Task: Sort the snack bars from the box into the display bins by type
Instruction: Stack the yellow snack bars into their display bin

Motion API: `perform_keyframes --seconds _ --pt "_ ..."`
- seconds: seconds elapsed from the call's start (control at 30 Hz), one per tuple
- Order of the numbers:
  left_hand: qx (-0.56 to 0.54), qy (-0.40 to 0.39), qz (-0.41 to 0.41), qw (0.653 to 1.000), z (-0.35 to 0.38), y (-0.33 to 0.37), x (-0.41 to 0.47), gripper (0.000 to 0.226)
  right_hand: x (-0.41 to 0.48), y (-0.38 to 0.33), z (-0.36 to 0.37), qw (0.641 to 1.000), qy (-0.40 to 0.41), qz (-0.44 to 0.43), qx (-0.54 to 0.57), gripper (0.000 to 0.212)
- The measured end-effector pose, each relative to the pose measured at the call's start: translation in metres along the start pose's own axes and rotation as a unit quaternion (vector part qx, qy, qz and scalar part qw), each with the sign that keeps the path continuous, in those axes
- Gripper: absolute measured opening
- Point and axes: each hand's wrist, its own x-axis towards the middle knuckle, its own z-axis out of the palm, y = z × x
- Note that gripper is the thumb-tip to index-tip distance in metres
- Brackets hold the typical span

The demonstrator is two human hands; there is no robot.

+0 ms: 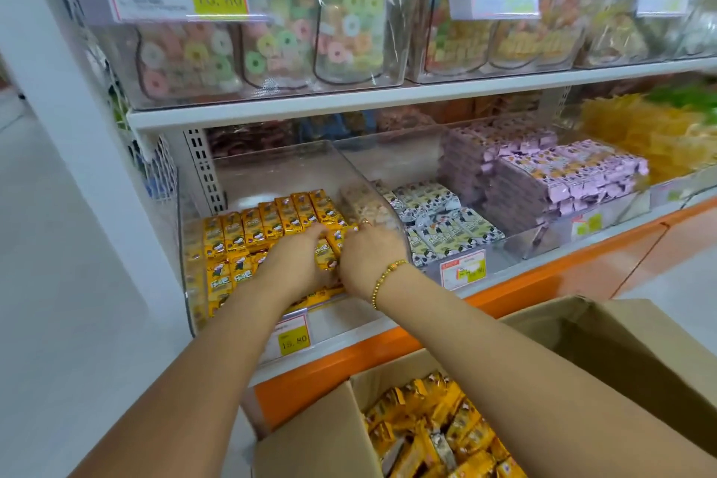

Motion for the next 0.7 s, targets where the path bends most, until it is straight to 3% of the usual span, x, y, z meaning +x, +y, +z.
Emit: perform_keyframes --seconds 0.17,0.27,0.33,0.5,0.7 --pt "0.087 -0.079 0.016 0.993 -0.006 0.004 0.003 0.067 -0.015 0.013 -0.008 0.991 -0.016 -0.048 0.123 0.036" --pt "0.101 -0.132 0.018 0.986 -0.014 0.009 0.005 0.066 -0.033 0.046 -0.013 0.95 0.16 -0.035 0.266 0.029" --pt "0.084 -0.156 0.019 0.984 -0.017 0.014 0.005 0.068 -0.043 0.076 -0.012 0.917 0.225 -0.008 0.329 0.022" --pt "0.147 -0.164 0.002 0.975 -0.01 0.038 0.007 0.09 -0.044 0.101 0.009 0.923 0.103 -0.02 0.37 0.033" --pt "0.161 -0.101 -0.03 0.981 -0.004 0.048 0.016 0.085 -0.041 0.101 0.025 0.893 0.127 -0.016 0.431 0.029"
